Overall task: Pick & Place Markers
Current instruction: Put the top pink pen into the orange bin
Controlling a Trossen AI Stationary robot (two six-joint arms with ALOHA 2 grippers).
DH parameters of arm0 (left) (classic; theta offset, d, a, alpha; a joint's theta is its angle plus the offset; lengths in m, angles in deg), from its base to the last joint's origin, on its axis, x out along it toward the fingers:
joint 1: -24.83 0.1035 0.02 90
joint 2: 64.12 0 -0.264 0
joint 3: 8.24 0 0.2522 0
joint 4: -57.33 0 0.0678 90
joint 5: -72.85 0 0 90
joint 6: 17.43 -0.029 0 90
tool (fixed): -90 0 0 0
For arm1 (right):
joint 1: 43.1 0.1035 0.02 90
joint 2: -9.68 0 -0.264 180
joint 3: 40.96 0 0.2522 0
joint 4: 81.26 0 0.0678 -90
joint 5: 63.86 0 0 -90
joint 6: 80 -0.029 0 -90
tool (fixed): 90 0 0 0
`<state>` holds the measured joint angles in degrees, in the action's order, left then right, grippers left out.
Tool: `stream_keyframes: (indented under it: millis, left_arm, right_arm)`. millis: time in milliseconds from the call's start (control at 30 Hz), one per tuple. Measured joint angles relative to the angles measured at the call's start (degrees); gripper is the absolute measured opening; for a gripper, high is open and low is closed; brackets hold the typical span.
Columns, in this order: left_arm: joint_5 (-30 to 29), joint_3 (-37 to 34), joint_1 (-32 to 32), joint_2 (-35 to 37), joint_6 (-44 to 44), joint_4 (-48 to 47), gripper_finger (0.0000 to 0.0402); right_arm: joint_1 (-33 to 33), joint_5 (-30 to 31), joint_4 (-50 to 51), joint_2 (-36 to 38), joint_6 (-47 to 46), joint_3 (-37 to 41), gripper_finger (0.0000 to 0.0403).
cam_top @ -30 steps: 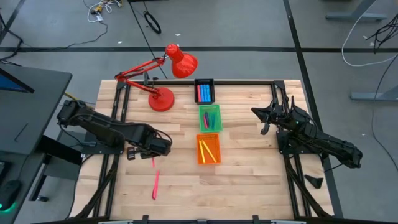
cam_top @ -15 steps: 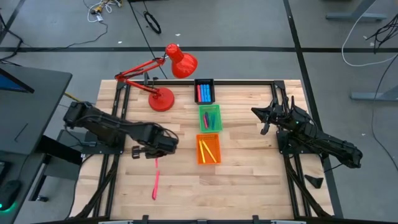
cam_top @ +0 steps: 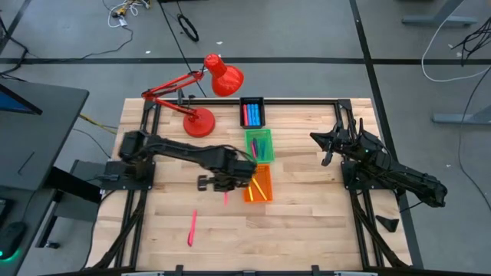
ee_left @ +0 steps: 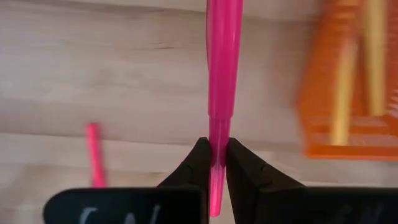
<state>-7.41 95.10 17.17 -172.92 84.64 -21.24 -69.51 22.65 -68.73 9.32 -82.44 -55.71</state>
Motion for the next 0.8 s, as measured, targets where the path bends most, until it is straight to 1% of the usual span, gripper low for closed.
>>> stream_keyframes:
  millis: [300, 500, 633, 800]
  left_arm:
    - [0.53, 20.52, 2.75, -14.44, -2.27, -3.69, 0.0028]
    - [0.48, 31.13, 4.07, -20.62, -2.96, -7.37, 0.0028]
    - [-0.25, 35.49, 4.91, -22.64, -3.79, -8.79, 0.0028]
    - [-1.34, 35.78, 5.36, -22.64, -3.33, -8.06, 0.0028]
  right_arm:
    - [0.00, 0.00, 0.01, 0.01, -0.01, -0.01, 0.0010]
    - [-0.01, 0.00, 0.01, 0.01, -0.01, -0.01, 0.0010]
    - [-0.02, 0.00, 0.01, 0.00, 0.00, -0.01, 0.0010]
    - [0.00, 0.00, 0.00, 0.01, 0.00, 0.00, 0.0010]
